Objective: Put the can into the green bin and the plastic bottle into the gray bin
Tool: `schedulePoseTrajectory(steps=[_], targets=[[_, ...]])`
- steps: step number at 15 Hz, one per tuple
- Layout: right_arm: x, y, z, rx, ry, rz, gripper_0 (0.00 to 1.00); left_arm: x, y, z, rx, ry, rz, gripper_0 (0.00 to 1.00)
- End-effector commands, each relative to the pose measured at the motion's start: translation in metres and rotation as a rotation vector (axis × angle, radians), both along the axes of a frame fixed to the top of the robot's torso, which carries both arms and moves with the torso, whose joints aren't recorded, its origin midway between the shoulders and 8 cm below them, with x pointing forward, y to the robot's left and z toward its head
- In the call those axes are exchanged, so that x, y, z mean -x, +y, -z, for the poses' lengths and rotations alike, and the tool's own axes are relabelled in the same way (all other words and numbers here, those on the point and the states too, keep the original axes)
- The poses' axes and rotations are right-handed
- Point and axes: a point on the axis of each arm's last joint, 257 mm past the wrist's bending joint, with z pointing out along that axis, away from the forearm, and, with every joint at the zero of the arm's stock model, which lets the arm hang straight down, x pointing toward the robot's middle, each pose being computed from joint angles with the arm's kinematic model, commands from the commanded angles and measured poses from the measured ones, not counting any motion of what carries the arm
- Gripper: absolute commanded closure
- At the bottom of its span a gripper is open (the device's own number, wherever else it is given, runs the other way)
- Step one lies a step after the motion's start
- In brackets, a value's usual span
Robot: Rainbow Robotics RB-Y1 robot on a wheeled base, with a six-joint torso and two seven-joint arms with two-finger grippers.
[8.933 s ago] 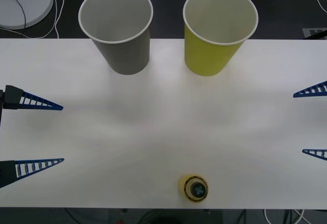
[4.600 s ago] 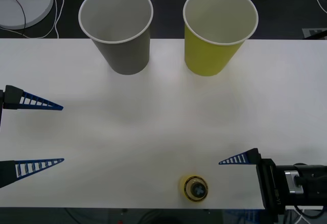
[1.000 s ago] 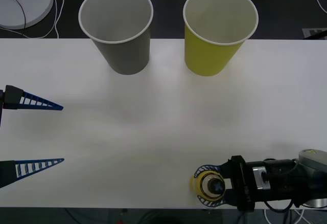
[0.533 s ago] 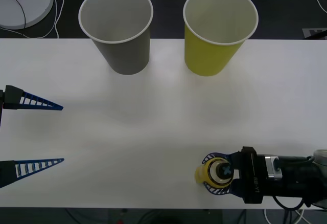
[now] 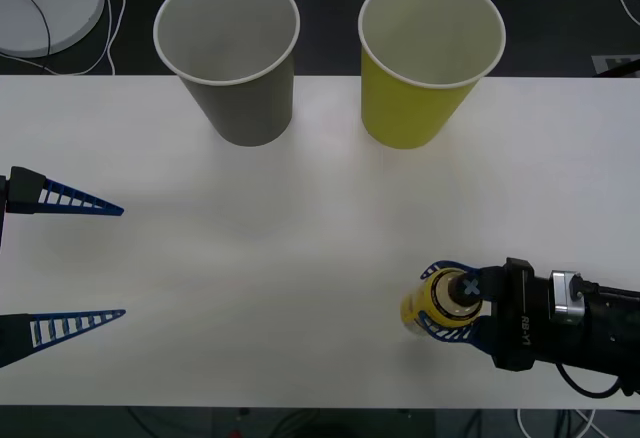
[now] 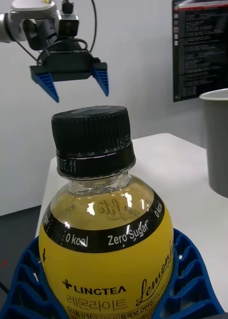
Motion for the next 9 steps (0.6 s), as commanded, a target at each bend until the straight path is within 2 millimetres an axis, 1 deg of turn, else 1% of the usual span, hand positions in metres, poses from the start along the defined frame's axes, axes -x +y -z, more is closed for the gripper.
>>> schedulePoseTrajectory(steps=[1,5,9], targets=[[-0.007,-0.004,-0.015,0.002,0.010,0.079,1.00,0.000,0.000,0.000,0.000,0.000,0.000,0.00],[-0.020,-0.005,-0.035,0.007,0.010,0.182,1.00,0.000,0.000,0.000,0.000,0.000,0.000,0.00],[-0.027,0.004,-0.052,-0.002,0.045,0.249,1.00,0.000,0.000,0.000,0.000,0.000,0.000,0.00]])
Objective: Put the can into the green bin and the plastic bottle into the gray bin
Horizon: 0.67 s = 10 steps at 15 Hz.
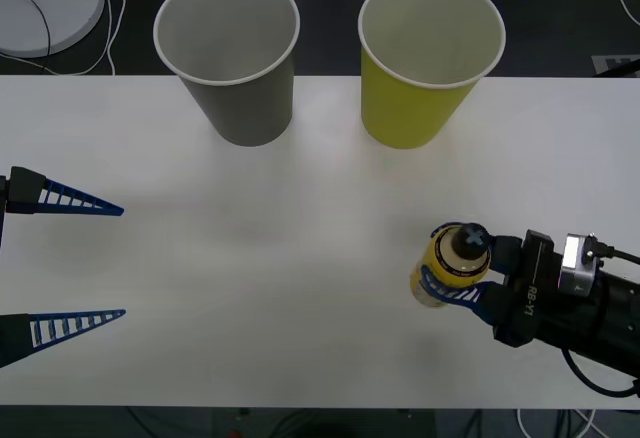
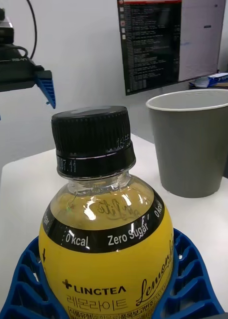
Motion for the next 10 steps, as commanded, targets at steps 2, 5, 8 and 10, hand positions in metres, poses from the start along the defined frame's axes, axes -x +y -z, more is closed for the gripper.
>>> schedulePoseTrajectory(steps=[2,5,8,10], targets=[[-0.008,0.006,-0.012,-0.007,0.032,0.056,1.00,0.000,0.000,0.000,0.000,0.000,0.000,0.00],[-0.016,0.011,-0.022,0.003,0.047,0.106,1.00,0.000,0.000,0.000,0.000,0.000,0.000,0.00],[-0.022,0.018,-0.033,0.021,0.064,0.148,1.00,0.000,0.000,0.000,0.000,0.000,0.000,0.00],[-0.025,0.022,-0.044,0.030,0.069,0.166,1.00,0.000,0.000,0.000,0.000,0.000,0.000,0.00]])
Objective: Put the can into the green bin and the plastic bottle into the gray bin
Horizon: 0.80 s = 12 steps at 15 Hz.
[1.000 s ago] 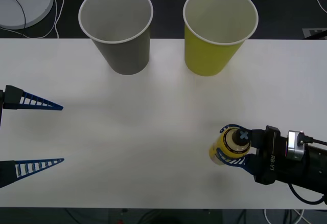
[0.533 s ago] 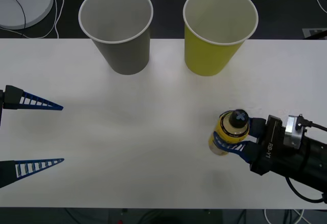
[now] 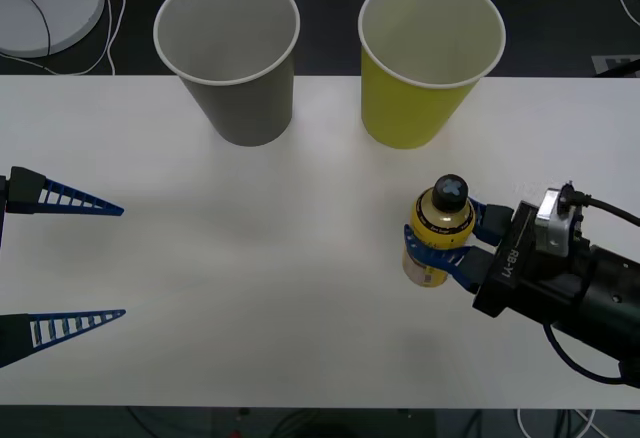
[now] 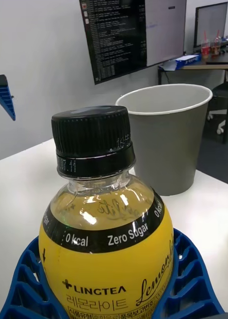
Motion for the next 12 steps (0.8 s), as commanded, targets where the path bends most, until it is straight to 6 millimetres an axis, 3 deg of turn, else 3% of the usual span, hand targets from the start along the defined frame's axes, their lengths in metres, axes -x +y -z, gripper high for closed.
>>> schedulePoseTrajectory(steps=[1,6,12], targets=[[-0.003,0.005,-0.013,0.008,0.013,0.024,1.00,0.000,0.000,0.000,0.000,0.000,0.000,0.00],[-0.012,0.007,-0.029,0.040,0.018,0.073,1.00,0.000,0.000,0.000,0.000,0.000,0.000,0.00],[-0.022,0.001,-0.035,0.054,0.025,0.115,1.00,0.000,0.000,0.000,0.000,0.000,0.000,0.00]])
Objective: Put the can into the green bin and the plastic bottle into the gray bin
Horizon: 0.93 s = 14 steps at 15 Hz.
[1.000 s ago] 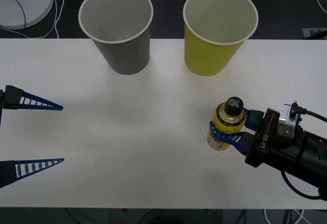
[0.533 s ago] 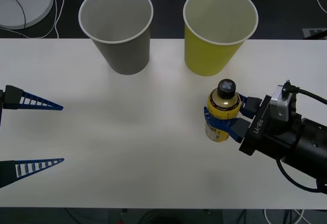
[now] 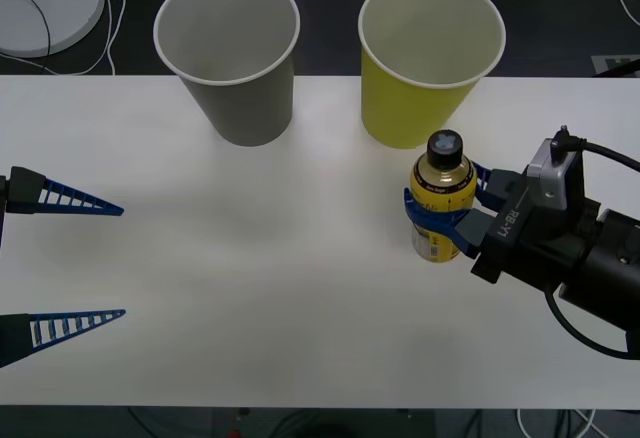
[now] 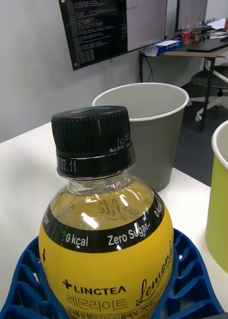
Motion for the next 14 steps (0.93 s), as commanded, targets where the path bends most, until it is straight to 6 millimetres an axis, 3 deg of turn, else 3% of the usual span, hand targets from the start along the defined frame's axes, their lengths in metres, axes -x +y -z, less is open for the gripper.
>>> schedulePoseTrajectory(steps=[1,14], targets=[[-0.004,0.002,-0.001,-0.021,0.010,0.023,1.00,0.000,0.000,0.000,0.000,0.000,0.000,0.00],[-0.006,0.018,-0.049,-0.159,0.161,0.063,1.00,0.000,0.000,0.000,0.000,0.000,0.000,0.00]])
